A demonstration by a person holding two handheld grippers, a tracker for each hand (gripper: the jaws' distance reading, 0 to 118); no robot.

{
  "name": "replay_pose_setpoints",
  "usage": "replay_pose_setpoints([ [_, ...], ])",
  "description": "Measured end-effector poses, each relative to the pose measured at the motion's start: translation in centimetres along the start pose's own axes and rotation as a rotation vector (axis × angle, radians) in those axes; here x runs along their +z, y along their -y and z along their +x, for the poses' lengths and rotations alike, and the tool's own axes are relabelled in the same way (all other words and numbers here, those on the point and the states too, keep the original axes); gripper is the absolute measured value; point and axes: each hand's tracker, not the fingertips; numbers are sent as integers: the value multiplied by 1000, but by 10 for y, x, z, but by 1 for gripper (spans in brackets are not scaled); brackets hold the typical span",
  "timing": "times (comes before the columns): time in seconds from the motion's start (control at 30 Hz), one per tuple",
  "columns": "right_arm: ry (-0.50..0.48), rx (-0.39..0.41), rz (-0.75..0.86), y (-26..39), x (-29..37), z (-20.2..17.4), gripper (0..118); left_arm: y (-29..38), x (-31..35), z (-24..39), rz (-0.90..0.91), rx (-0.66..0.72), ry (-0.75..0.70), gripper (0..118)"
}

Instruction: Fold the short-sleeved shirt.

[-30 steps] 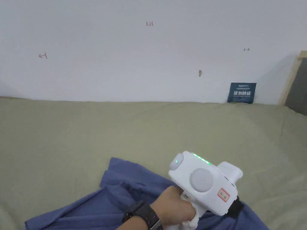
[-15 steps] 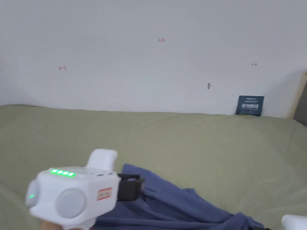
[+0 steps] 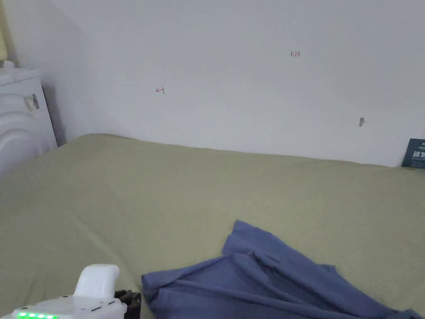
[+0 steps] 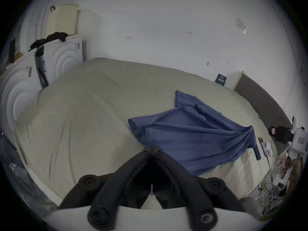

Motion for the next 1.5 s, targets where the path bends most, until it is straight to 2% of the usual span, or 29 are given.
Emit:
replay_pose_setpoints([
  [0.07, 4, -8, 6, -4, -2, 4, 2, -14, -24, 5, -13, -121, 14, 3],
  [0.1, 7, -17, 5, -5, -4, 8, 2, -21, -42, 6, -33, -178, 14, 21],
  [0.13, 9, -23, 6, -7, -5, 12, 2, -28, -58, 7, -48, -229, -10, 55],
  [0.17, 21, -24, 2, -8, -7, 15, 3, -35, -77, 4, -64, -249, -4, 111],
  [0.2, 43, -19, -4, -9, -8, 18, 3, -41, -96, 3, -103, -262, -17, 118],
  [0.3, 81, -11, -20, -9, -11, 31, 3, -61, -140, -5, -141, -330, -23, 116],
  [0.5, 151, -46, -55, -6, -18, 56, 3, -50, -213, 4, -302, -506, -50, 114],
  [0.53, 155, -50, -52, -6, -18, 59, 3, -51, -218, 2, -306, -500, -50, 109],
  [0.6, 160, -64, -53, -6, -22, 64, 3, -55, -217, -6, -303, -379, 28, 98],
  [0.63, 156, -74, -57, -6, -26, 68, 3, -58, -215, -12, -313, -316, 67, 88],
  [0.7, 120, -103, -66, -5, -38, 77, 4, -63, -208, -19, -277, -267, 66, 55],
  [0.73, 95, -120, -88, -6, -46, 81, 13, -63, -190, -4, -279, -253, 108, 20],
  [0.77, 69, -129, -125, -6, -56, 85, 41, -63, -181, 1, -249, -246, 138, 3],
  [0.8, 59, -127, -168, -7, -67, 88, 63, -61, -173, 3, -222, -225, 154, 3],
  [0.83, 33, -121, -212, -7, -77, 90, 80, -62, -168, 5, -254, -184, 194, 3],
  [0.87, 12, -115, -224, -7, -85, 91, 83, -67, -173, -9, -238, -168, 189, 3],
  [0.97, 9, -108, -216, -6, -110, 103, 83, -71, -161, -16, -221, -150, 205, 3],
  [1.07, 11, -139, -254, -2, -138, 114, 83, -73, -154, -25, -200, -88, 243, 3],
  [1.1, 11, -138, -246, 1, -146, 115, 80, -75, -155, -27, -210, -70, 260, 3],
  [1.13, -9, -139, -244, 4, -152, 116, 65, -73, -156, -26, -204, -76, 252, 3],
  [1.17, -18, -141, -246, 5, -153, 117, 16, -74, -160, -26, -204, -80, 252, 3],
  [1.2, -21, -145, -245, 6, -154, 114, 6, -74, -164, -24, -208, -85, 246, 3],
  [1.27, -18, -144, -257, 4, -148, 106, 6, -76, -162, -19, -182, -99, 200, 3],
  [1.33, -29, -102, -196, -2, -132, 97, 6, -86, -152, -20, -132, -64, 267, 3],
  [1.4, -77, -94, -133, -15, -122, 91, 6, -100, -142, -22, -91, -19, 318, 3],
  [1.5, -121, -101, -56, -43, -115, 85, 6, -126, -128, -26, -53, -30, 295, 3],
])
